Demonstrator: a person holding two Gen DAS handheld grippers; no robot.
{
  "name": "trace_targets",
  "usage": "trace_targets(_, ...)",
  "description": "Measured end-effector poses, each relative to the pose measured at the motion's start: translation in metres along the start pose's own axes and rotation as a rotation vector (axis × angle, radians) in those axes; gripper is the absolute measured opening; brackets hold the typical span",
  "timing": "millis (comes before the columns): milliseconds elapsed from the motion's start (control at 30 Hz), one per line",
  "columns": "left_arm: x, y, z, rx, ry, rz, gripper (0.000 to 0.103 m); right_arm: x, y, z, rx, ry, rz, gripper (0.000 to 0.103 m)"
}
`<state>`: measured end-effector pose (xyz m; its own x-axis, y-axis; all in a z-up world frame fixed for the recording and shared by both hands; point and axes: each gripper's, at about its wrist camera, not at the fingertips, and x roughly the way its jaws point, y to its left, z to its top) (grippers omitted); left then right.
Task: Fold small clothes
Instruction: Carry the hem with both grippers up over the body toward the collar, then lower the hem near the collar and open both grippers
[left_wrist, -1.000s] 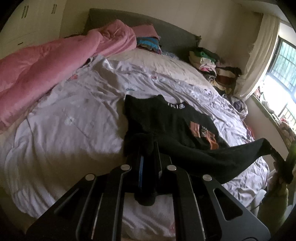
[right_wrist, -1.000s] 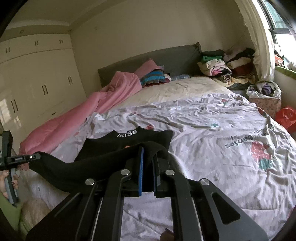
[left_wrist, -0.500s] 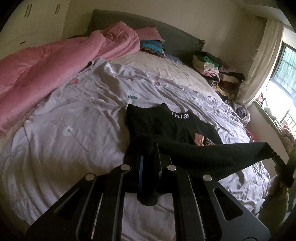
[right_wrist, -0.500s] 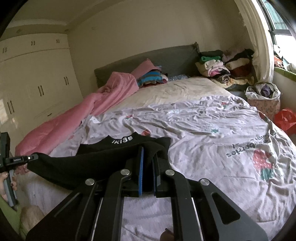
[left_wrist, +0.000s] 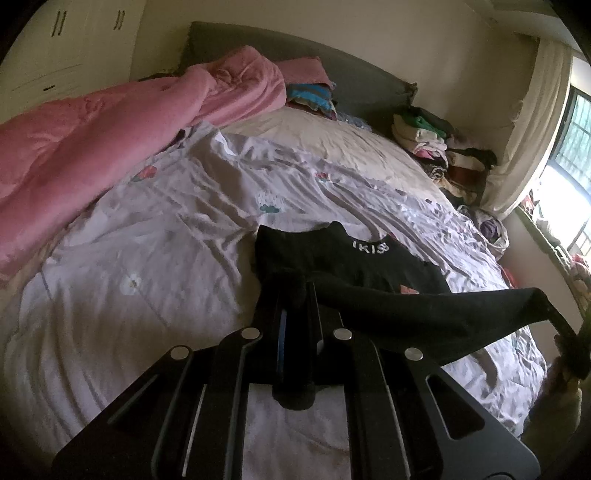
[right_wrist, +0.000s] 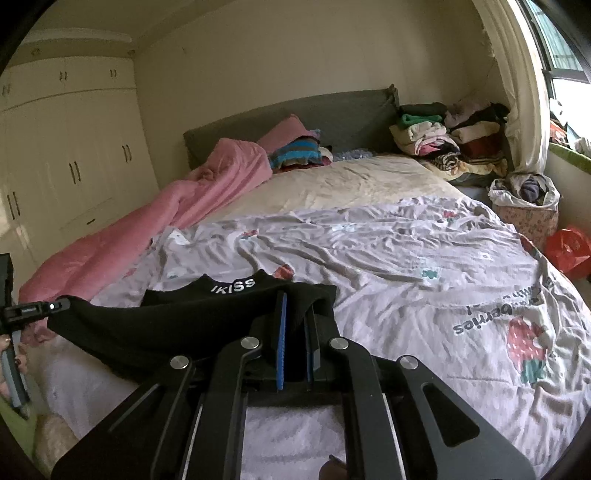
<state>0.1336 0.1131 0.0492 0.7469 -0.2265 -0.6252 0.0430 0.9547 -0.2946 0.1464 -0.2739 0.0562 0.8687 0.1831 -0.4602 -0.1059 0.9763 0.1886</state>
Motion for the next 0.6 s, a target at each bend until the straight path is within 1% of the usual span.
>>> trace_targets(200, 0.010, 0.002, 0.006, 0.007, 0.002, 0.012, 0.002, 0.015, 0.000, 0.005, -0.001, 0.007, -0.012, 0.007)
trace_targets(400, 0.026, 0.002, 0.014, 0.032, -0.008, 0.040, 0.003, 0.035, -0.004, 0.009, -0.003, 0.021, -0.032, 0.007)
trace_targets(600, 0.053, 0.002, 0.018, 0.056, 0.004, 0.075, 0.003, 0.061, -0.008, 0.012, -0.006, 0.050, -0.056, 0.007)
